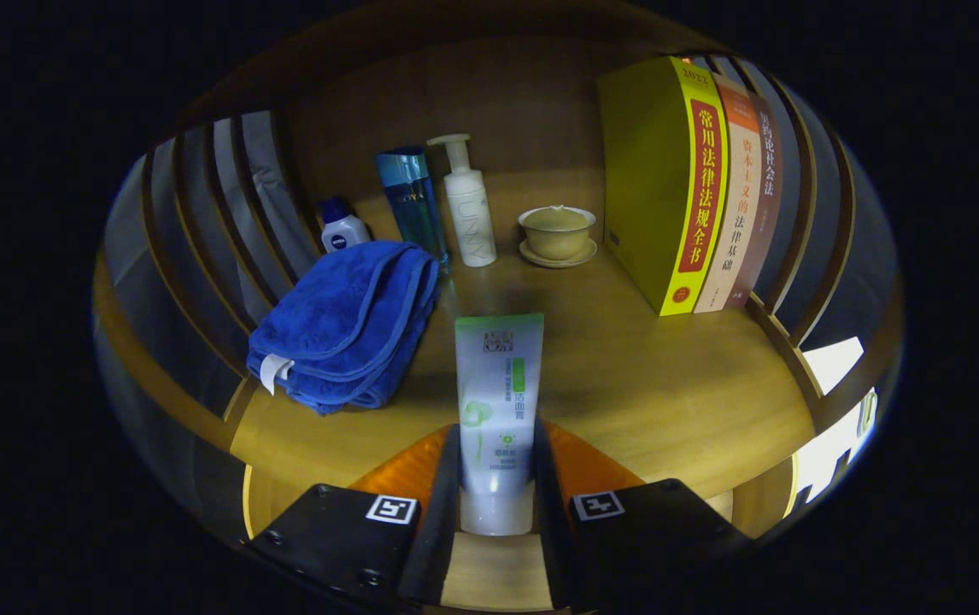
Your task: Pull open the drawer, take out the items inside it, and place them on the countertop above the cabinet.
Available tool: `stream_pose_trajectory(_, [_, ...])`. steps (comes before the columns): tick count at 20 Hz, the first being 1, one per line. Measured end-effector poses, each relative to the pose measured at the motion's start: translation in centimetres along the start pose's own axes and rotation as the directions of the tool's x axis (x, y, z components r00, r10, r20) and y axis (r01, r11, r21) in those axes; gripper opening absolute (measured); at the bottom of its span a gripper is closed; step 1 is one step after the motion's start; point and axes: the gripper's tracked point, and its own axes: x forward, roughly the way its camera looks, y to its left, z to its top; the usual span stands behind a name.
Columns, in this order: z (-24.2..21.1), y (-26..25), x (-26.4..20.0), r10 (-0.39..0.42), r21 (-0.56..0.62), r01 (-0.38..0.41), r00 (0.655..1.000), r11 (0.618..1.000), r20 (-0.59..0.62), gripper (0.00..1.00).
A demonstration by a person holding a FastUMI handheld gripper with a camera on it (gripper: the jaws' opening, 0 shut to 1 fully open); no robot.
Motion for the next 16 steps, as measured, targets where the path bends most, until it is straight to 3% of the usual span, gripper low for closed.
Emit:
stream_pose_trajectory(8, [-0.23, -0.31, 0.86, 0.006, 0.039, -0.005, 1.000, 0.999, -0.003, 0.54])
stream_pose_trajectory(16, [0.14, -0.38, 0.15, 0.017, 0.074, -0.020, 0.999, 0.997, 0.031, 0.73])
